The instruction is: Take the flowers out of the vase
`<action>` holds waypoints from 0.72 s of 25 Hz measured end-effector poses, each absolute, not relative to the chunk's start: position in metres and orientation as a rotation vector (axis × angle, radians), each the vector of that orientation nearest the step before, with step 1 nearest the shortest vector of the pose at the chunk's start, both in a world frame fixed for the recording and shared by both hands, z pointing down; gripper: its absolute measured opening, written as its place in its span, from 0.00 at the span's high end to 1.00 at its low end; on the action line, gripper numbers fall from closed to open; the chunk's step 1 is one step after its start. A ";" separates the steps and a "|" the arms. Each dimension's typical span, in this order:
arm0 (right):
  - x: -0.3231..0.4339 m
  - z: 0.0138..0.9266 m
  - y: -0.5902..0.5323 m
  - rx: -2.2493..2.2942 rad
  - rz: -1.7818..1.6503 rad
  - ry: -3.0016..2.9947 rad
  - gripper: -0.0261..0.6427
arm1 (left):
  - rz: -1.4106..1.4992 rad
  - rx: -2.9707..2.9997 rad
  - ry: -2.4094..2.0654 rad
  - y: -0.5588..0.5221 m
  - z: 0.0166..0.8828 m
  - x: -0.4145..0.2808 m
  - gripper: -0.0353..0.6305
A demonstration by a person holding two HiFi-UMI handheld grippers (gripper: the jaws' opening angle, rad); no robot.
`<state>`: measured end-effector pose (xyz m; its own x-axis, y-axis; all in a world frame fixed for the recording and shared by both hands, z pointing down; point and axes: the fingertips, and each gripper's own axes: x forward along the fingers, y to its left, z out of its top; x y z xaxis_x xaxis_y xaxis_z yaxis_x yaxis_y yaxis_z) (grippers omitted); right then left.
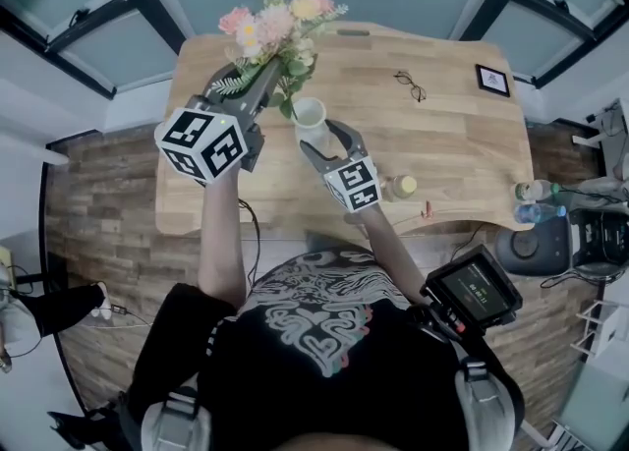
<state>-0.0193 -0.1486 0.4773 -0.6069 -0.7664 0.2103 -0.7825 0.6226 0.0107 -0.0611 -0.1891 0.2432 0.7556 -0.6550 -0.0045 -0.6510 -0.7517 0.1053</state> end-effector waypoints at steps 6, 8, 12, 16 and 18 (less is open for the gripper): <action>-0.022 0.459 -0.145 1.299 0.003 -2.669 0.54 | -0.094 2.849 -1.094 -0.179 0.229 -0.074 0.86; -0.024 0.452 -0.144 1.305 -0.028 -2.672 0.54 | -0.078 2.839 -1.103 -0.179 0.232 -0.076 0.86; -0.020 0.444 -0.147 1.350 -0.079 -2.644 0.62 | -0.053 2.808 -1.114 -0.180 0.242 -0.081 0.86; -0.014 0.442 -0.145 1.386 -0.111 -2.629 0.94 | -0.029 2.769 -1.128 -0.179 0.256 -0.086 0.86; -0.016 0.442 -0.144 1.384 -0.123 -2.627 0.96 | -0.016 2.751 -1.134 -0.179 0.263 -0.089 0.86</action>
